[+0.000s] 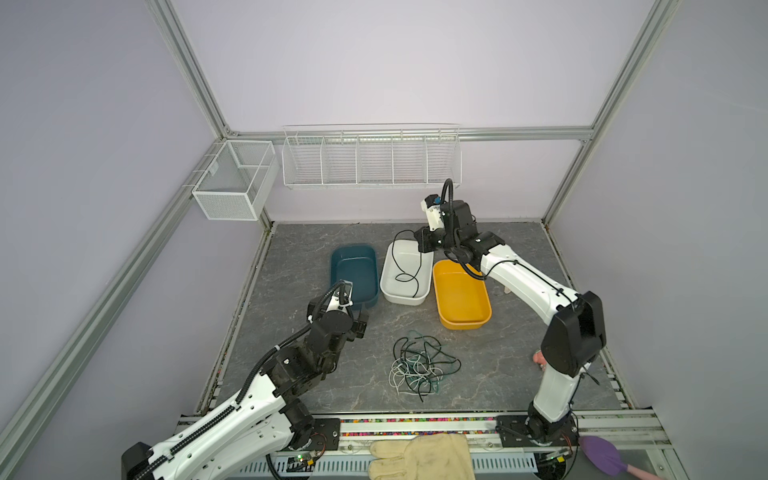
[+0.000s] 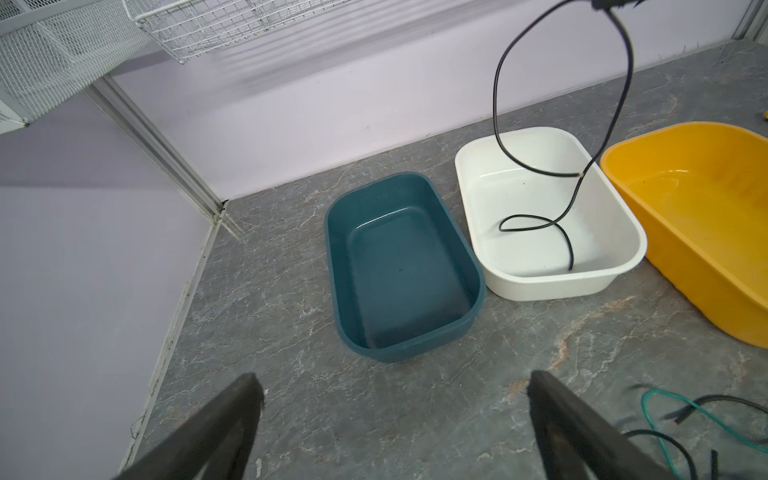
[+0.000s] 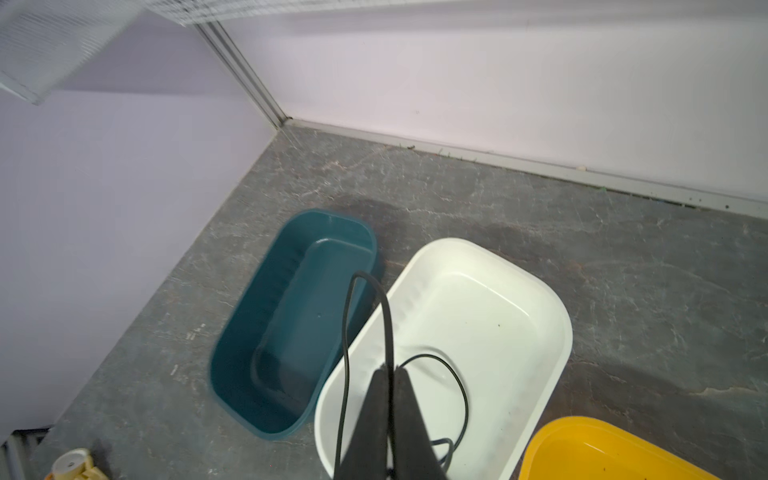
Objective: Untangle the cables
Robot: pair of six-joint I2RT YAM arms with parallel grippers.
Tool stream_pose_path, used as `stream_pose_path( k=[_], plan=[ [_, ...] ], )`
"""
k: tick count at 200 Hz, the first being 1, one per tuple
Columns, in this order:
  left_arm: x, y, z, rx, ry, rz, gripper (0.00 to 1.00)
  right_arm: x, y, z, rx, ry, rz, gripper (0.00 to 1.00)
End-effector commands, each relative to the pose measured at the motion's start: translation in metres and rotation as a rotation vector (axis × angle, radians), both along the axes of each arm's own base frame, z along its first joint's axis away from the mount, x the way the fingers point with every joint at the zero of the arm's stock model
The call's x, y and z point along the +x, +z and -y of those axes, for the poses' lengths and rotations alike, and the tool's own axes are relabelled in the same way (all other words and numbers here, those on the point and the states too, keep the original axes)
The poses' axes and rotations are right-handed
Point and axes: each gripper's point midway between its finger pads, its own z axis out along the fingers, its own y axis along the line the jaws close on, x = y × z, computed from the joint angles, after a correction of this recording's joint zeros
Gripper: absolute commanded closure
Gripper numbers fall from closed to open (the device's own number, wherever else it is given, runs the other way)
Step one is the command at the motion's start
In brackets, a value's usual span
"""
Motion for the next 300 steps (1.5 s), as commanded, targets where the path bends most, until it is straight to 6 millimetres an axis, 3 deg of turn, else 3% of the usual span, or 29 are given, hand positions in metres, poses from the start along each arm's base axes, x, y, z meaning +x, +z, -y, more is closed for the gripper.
stream_pose_path(
  k=[1,42,91,134,177,206,241,267,300],
  plan=[
    [-0.001,0.007,0.004,-0.028,-0.037,0.043,0.01,0.010,-0.026,0.006,-0.031,-0.051,-0.037,0.94],
    [-0.003,0.001,0.012,-0.023,-0.093,0.038,0.01,0.019,-0.070,0.008,-0.076,-0.105,-0.124,0.93],
    [-0.002,-0.004,0.015,0.019,-0.112,0.036,0.01,0.016,-0.118,0.009,-0.157,-0.128,-0.256,0.93],
    [-0.003,-0.006,0.018,0.028,-0.132,0.042,0.01,0.009,-0.119,0.012,-0.183,-0.129,-0.280,0.78],
    [-0.003,-0.009,0.023,0.034,-0.160,0.041,0.01,-0.005,-0.094,0.014,-0.195,-0.121,-0.261,0.59],
    [-0.004,-0.010,0.023,0.031,-0.164,0.044,0.01,-0.032,-0.059,0.010,-0.168,-0.088,-0.222,0.42],
    [-0.005,-0.013,0.025,0.030,-0.179,0.036,0.01,-0.086,-0.034,0.013,-0.157,-0.054,-0.208,0.17],
    [-0.006,-0.016,0.029,0.032,-0.198,0.021,0.01,-0.130,-0.042,0.017,-0.133,-0.033,-0.239,0.07],
    [-0.009,-0.024,0.038,0.037,-0.243,-0.013,0.01,-0.179,-0.056,0.023,-0.114,-0.020,-0.273,0.06]
  ],
)
